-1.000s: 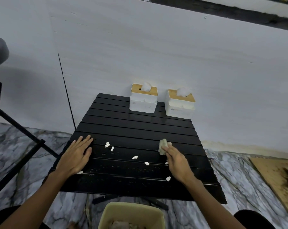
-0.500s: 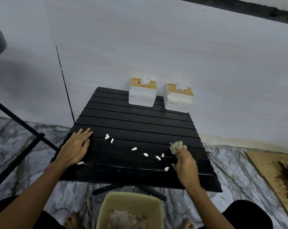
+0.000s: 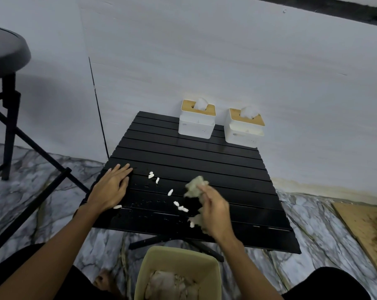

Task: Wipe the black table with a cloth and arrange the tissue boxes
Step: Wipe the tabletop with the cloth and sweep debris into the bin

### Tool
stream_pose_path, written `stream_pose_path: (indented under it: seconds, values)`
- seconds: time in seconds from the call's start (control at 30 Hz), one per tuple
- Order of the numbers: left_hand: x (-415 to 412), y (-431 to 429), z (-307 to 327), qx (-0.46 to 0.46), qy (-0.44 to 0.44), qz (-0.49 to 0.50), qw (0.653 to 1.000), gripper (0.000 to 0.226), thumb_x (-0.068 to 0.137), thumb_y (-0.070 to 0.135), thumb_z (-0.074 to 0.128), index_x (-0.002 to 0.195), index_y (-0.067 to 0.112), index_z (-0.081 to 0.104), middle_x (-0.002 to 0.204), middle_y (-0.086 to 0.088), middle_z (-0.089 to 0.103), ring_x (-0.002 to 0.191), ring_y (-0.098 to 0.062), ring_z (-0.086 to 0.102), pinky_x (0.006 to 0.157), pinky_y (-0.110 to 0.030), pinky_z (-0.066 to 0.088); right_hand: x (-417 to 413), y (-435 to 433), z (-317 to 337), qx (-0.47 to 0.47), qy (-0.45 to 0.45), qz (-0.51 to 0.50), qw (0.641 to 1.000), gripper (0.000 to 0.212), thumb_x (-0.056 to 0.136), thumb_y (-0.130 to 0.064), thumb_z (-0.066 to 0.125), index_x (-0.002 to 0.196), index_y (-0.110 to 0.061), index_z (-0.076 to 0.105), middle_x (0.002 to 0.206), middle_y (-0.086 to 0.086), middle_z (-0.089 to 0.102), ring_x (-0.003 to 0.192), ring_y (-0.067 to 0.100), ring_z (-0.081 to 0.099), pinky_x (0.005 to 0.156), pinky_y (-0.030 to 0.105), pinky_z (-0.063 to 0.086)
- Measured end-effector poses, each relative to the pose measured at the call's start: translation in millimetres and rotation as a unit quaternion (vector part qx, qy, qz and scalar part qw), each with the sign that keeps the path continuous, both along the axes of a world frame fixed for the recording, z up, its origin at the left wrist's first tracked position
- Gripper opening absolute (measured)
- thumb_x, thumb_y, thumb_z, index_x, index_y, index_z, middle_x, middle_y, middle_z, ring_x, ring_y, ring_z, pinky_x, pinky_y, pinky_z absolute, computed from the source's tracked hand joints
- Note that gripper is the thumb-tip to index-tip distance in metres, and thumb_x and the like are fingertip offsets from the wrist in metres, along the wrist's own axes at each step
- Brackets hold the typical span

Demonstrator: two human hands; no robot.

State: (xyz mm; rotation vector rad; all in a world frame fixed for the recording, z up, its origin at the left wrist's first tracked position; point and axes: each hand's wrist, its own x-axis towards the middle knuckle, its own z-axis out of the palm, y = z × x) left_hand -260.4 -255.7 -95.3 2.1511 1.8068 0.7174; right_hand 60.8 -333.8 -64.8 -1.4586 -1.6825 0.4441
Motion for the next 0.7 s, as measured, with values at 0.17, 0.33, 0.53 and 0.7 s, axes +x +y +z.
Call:
stream_pose_path:
  seconds: [0.17,0.33,0.53,0.7]
  values:
    - [1.5,-0.5,1.4,0.006,-0.001,0.001,1.0,0.041,0.102,0.019,0.042,0.143,0.015,0.047,0.154,0.002,0.037,0.146,-0.02,0.025,0.121,-0.035,0.014,21.5,30.8,-11.2,-0.086,-0.065,-0.089,0.99,0.043,0.105,-0.015,0.042,0.149,-0.014,0.043,0.146,0.007,0.049,0.127,0.026,0.053,0.097,0.021,0.041]
    - [2.5,-1.8,2.5,0.01,-0.003,0.006,1.0,0.04,0.102,0.018,0.043,0.142,0.015,0.048,0.153,0.001,0.038,0.146,-0.02,0.026,0.12,-0.035,0.014,-12.4,47.7,-9.8,-0.079,-0.109,0.054,0.989,0.05,0.104,-0.006,0.042,0.153,-0.016,0.038,0.157,0.007,0.039,0.142,0.022,0.038,0.107,0.02,0.027]
    - [0.7,-1.5,2.4,0.015,-0.001,0.005,1.0,0.041,0.103,0.018,0.04,0.142,0.016,0.048,0.154,0.003,0.037,0.146,-0.017,0.025,0.12,-0.03,0.012,-3.7,58.5,-3.9,-0.035,-0.087,0.219,0.971,0.041,0.1,0.001,0.051,0.137,-0.016,0.061,0.142,-0.004,0.057,0.133,0.004,0.051,0.106,0.014,0.04]
    - [0.8,-1.0,1.0,0.029,-0.004,0.009,1.0,0.041,0.103,0.013,0.038,0.142,0.014,0.048,0.153,0.003,0.038,0.146,-0.016,0.024,0.118,-0.025,0.008,2.7,108.1,-5.8,-0.011,-0.042,-0.003,0.999,0.031,0.102,0.001,0.046,0.126,-0.007,0.063,0.114,-0.001,0.065,0.1,0.003,0.064,0.093,0.022,0.051]
